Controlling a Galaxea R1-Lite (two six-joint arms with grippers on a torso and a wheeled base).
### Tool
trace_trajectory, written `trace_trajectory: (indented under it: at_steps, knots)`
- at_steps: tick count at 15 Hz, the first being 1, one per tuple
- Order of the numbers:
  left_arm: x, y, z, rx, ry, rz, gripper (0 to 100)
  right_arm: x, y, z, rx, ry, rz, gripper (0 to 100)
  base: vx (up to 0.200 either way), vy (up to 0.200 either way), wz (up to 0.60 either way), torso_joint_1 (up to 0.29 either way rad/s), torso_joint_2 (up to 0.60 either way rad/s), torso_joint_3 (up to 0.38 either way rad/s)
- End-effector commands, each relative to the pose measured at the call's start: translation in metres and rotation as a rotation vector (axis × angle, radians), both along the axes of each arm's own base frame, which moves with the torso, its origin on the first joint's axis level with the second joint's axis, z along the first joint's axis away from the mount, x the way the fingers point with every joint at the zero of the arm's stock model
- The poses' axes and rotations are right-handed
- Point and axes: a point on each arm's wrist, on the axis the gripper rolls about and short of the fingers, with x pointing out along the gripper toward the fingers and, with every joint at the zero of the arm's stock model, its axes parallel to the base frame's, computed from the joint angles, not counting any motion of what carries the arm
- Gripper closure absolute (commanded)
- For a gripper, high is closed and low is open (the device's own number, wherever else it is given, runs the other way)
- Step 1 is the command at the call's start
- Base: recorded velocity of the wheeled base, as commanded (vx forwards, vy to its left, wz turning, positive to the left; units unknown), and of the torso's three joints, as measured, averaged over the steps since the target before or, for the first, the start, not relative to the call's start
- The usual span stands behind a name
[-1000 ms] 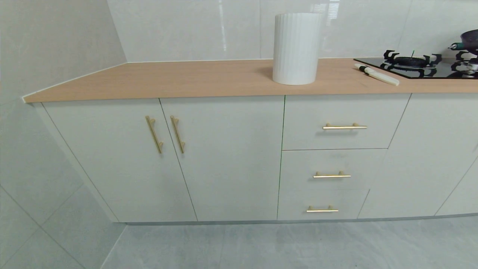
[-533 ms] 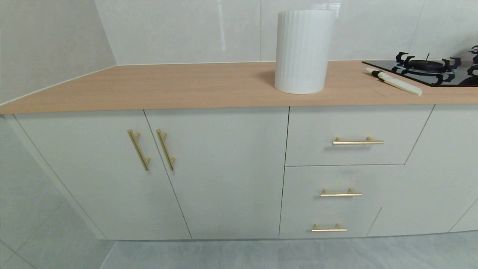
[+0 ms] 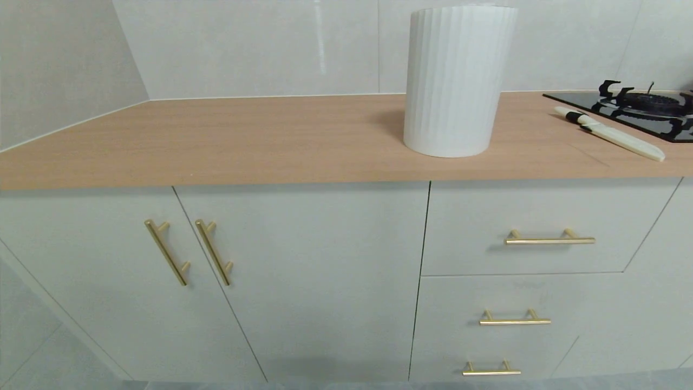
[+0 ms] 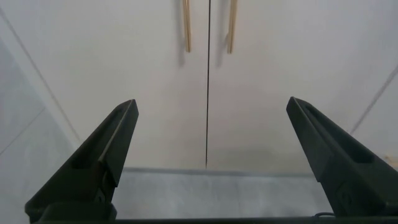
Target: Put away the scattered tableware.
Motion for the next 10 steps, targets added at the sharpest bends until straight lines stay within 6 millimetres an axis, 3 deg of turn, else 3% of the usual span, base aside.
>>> trace_trajectory:
  at_steps: [1,10]
  knots:
    - [0.0,0.0,0.0,0.0,0.0,0.001,0,0.0001,0.0,0.0001,0.0,0.001,0.001,0,0.2,0.0,0.0,0.002,0.0,0.002]
    - [0.0,0.0,0.0,0.0,0.0,0.001,0,0.0001,0.0,0.0001,0.0,0.001,0.001,0,0.0,0.0,0.0,0.0,0.0,0.0]
